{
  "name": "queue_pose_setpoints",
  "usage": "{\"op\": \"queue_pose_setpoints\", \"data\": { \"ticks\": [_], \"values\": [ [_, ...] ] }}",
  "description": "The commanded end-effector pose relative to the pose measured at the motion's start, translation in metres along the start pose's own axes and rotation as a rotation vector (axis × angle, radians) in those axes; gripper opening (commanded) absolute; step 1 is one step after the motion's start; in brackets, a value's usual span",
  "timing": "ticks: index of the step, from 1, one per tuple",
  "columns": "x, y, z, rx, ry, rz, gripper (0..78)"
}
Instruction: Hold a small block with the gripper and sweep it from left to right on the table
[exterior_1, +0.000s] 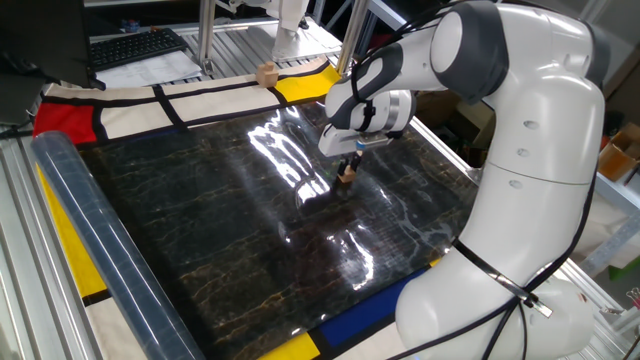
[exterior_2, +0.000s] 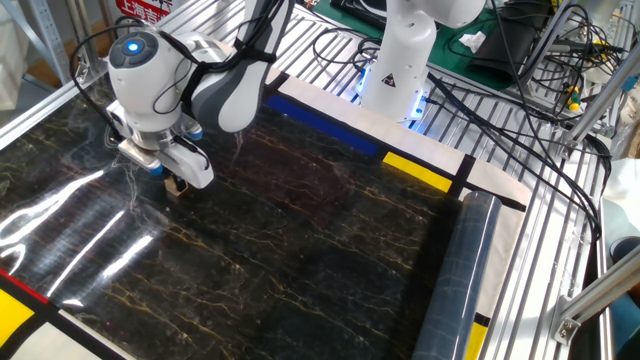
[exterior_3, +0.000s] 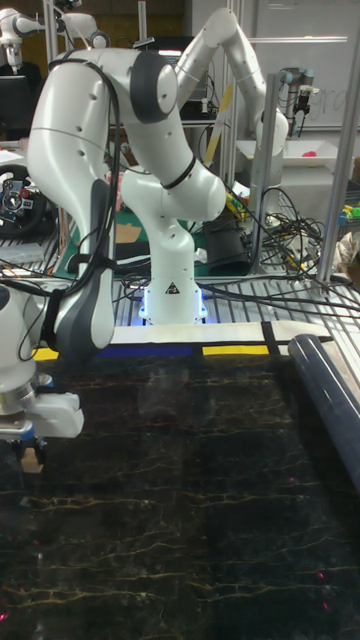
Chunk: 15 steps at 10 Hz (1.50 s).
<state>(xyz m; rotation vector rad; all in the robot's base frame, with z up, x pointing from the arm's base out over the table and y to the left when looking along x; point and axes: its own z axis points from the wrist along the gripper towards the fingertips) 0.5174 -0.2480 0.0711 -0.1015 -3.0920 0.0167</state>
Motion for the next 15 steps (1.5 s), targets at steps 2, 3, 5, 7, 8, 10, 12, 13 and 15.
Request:
{"op": "queue_pose_setpoints", "data": {
  "ticks": [2, 3, 5, 7, 8, 10, 12, 13, 15],
  "values": [
    [0.0105, 0.0127, -0.0057, -0.006, 0.016, 0.003, 1.2],
    [0.0128, 0.0154, -0.0088, -0.006, 0.018, 0.004, 1.2],
    [0.0141, 0.0169, -0.0104, -0.006, 0.02, 0.002, 1.2],
    [0.0137, 0.0164, -0.0099, 0.005, 0.017, 0.007, 1.2],
    [0.0137, 0.0164, -0.0099, 0.005, 0.017, 0.004, 1.2],
    [0.0137, 0.0164, -0.0099, -0.001, 0.01, -0.011, 1.2],
    [0.0137, 0.0164, -0.0099, -0.003, -0.004, -0.047, 1.2],
    [0.0137, 0.0164, -0.0099, 0.0, 0.0, -0.094, 1.2],
    [0.0137, 0.0164, -0.0099, 0.011, 0.008, -0.156, 1.2]
  ]
}}
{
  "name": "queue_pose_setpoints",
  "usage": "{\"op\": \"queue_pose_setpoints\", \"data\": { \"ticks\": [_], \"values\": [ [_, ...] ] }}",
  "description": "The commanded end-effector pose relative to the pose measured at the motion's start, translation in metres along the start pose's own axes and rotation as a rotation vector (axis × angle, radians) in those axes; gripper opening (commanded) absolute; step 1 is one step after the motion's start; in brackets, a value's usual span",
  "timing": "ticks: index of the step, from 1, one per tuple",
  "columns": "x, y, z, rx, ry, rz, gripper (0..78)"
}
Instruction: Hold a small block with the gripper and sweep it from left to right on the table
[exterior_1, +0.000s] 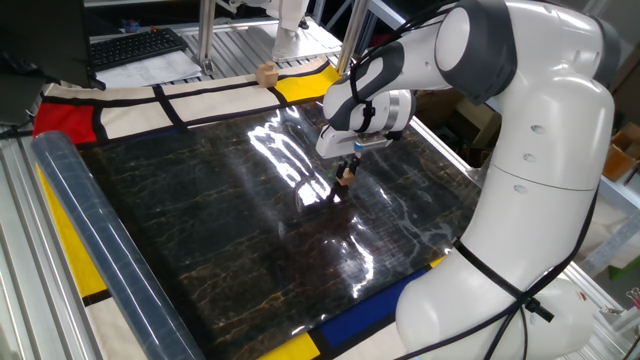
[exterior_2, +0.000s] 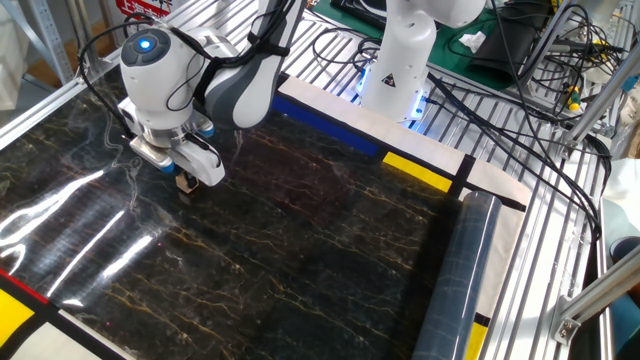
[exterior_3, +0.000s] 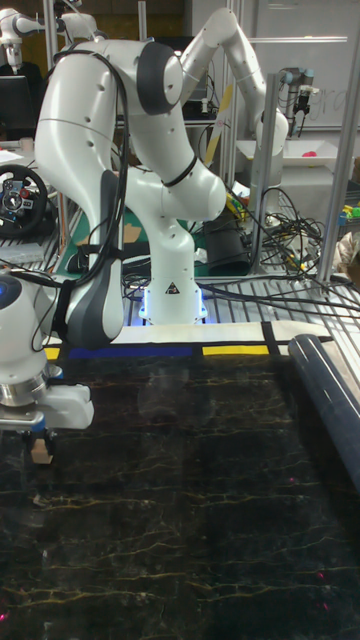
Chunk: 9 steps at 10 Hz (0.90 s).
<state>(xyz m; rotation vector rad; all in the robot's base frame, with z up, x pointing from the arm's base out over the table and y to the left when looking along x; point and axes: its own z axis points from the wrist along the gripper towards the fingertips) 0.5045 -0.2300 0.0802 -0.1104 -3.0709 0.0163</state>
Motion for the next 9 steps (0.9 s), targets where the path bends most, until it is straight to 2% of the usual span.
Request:
{"op": "queue_pose_setpoints", "data": {
  "ticks": [1, 5, 9],
  "values": [
    [-0.0007, -0.0006, -0.0012, 0.011, -0.01, -0.187, 1.2],
    [-0.0015, 0.0011, 0.0049, 0.022, 0.017, -0.188, 1.2],
    [-0.0034, 0.0028, 0.0046, 0.022, 0.026, -0.191, 1.2]
  ]
}}
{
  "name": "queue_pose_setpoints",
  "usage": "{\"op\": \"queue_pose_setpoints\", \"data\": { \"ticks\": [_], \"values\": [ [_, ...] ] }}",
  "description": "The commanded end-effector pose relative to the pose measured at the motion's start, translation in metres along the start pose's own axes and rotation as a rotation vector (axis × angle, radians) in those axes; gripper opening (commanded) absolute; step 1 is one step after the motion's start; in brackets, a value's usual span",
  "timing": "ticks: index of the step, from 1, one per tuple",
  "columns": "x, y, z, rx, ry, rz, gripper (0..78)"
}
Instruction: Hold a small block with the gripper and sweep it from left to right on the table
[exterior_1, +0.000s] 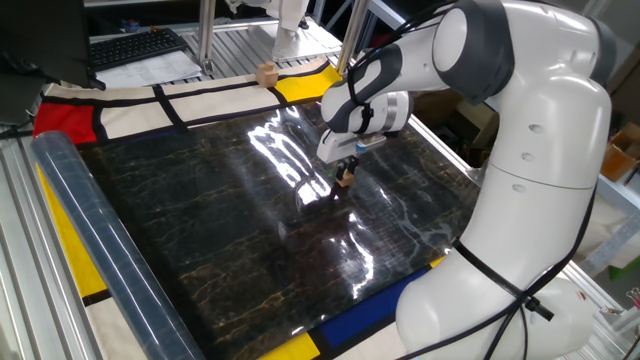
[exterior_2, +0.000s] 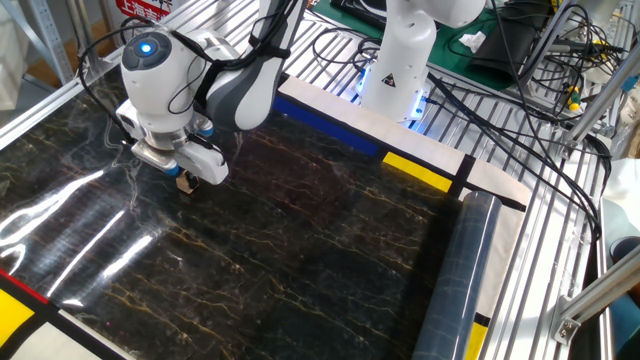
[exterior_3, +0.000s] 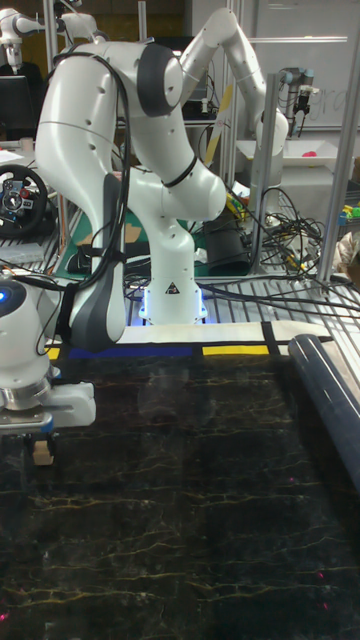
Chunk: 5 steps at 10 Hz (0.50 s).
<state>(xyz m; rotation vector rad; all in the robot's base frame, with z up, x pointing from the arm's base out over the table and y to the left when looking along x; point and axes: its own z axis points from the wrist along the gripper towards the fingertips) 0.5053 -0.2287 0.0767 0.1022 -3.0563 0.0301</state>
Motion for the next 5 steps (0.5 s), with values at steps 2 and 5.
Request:
{"op": "queue_pose_setpoints", "data": {
  "ticks": [2, 5],
  "values": [
    [-0.0029, 0.0013, 0.0043, 0.005, 0.011, -0.05, 1.2],
    [-0.0032, 0.0026, 0.0051, 0.004, 0.011, -0.045, 1.2]
  ]
}}
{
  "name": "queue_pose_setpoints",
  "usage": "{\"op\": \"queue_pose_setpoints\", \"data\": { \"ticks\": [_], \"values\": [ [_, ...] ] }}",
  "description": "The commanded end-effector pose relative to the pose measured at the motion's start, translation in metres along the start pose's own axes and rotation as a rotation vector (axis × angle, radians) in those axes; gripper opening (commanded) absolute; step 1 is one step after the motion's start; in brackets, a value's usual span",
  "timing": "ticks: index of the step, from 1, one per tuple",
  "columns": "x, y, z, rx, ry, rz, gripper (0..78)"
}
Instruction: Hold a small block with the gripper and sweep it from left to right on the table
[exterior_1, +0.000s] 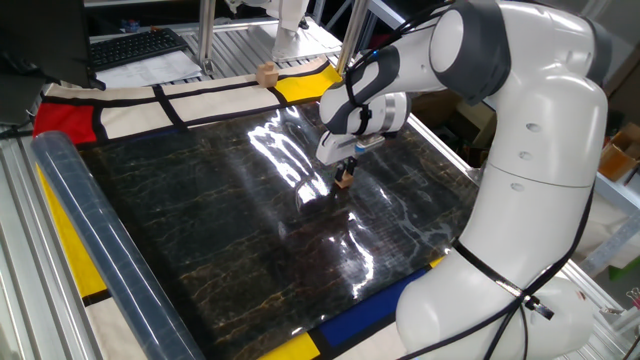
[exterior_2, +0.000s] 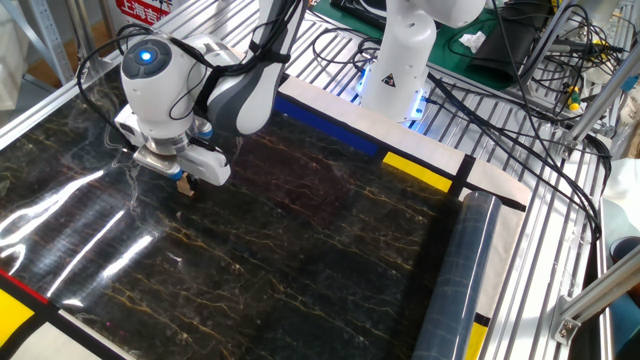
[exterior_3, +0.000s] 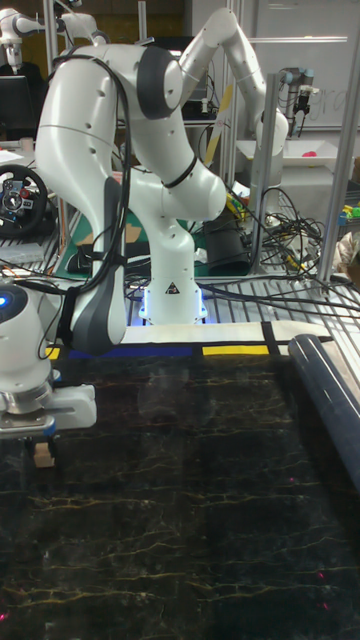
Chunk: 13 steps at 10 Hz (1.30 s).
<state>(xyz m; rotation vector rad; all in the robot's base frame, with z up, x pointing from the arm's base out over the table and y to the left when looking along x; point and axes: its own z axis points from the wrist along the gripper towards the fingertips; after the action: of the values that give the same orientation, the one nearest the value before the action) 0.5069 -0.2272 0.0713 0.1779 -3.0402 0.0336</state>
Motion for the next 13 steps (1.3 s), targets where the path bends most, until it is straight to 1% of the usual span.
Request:
{"op": "queue_pose_setpoints", "data": {
  "ticks": [1, 3, 6, 10, 13],
  "values": [
    [-0.001, 0.003, -0.001, 0.0, -0.001, 0.007, 1.2],
    [-0.002, 0.006, -0.002, -0.001, -0.001, 0.011, 1.2],
    [-0.004, 0.022, -0.006, -0.002, 0.0, 0.027, 1.2],
    [-0.004, 0.05, -0.004, -0.003, -0.001, 0.054, 1.2],
    [-0.004, 0.054, -0.005, -0.008, 0.0, 0.056, 1.2]
  ]
}}
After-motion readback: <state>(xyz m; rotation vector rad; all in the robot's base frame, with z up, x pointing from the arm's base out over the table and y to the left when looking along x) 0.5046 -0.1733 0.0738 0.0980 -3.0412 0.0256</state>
